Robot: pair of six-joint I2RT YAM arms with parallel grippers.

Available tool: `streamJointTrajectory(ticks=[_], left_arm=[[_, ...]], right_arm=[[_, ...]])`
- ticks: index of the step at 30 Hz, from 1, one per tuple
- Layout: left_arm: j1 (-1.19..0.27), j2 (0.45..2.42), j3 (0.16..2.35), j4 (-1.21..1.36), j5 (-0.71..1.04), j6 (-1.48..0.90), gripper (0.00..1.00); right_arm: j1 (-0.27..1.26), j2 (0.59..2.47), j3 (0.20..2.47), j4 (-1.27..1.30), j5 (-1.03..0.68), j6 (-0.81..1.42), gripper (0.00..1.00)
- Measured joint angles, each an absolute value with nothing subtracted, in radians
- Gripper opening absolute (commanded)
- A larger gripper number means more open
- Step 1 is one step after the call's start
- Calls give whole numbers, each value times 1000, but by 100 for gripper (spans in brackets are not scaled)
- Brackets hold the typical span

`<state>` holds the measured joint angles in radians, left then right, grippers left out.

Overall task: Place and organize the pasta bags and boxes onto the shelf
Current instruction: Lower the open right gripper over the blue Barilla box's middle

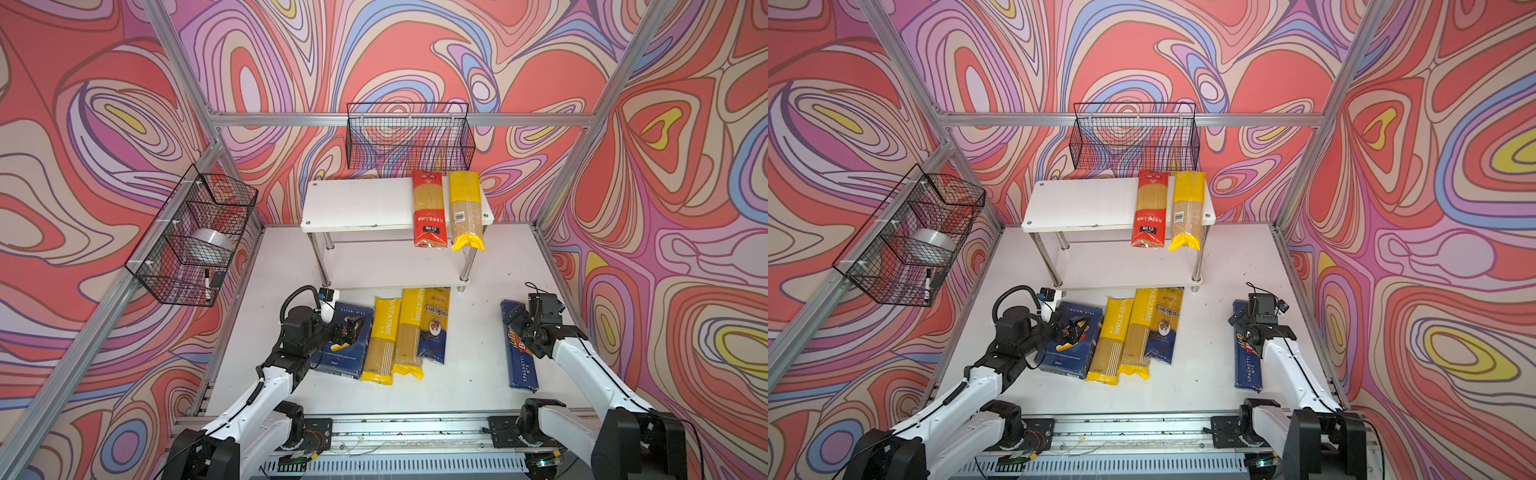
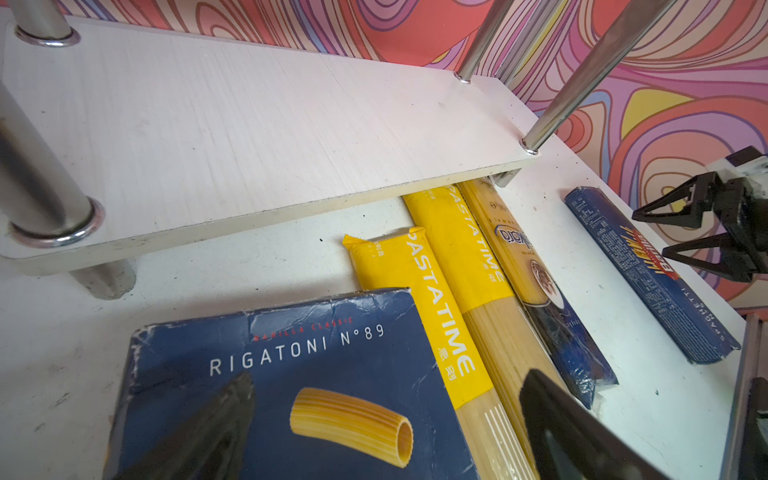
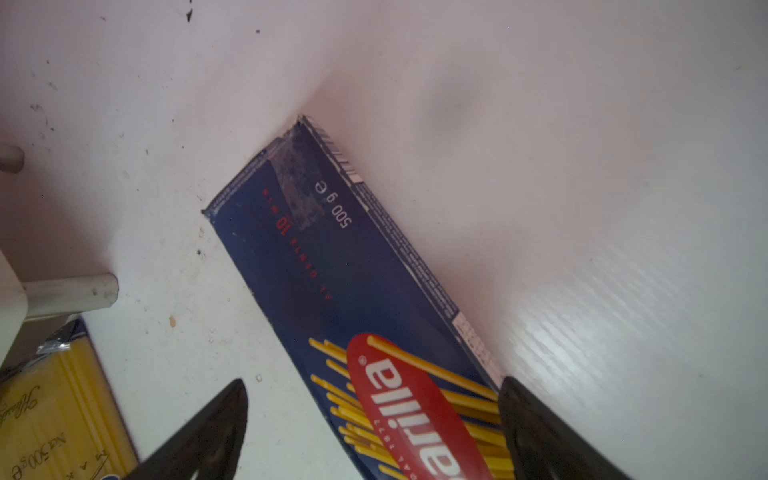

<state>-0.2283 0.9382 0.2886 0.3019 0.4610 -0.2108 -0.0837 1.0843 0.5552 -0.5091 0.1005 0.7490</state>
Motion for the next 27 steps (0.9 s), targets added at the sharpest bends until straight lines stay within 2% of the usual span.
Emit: streamJointTrajectory(ticks=[4, 10, 17, 21, 24, 27], left_arm=[[-228, 938, 289, 300, 464, -210, 100], [-228, 938, 289, 300, 464, -211, 100], [-228, 950, 293, 299, 464, -211, 100], [-228, 950, 293, 299, 464, -211, 100], [-228, 950, 293, 299, 464, -211, 100], [-228, 950, 293, 299, 464, -211, 100]], right_arm=[[-84, 1095, 556, -510, 75, 725, 96], [-88, 1088, 542, -489, 1, 719, 89], [-59, 1077, 525, -457, -99, 740, 88], [71, 1088, 575, -496, -89, 750, 88], [232, 1156, 672, -541, -52, 753, 89], [300, 1232, 759, -589, -8, 746, 90]])
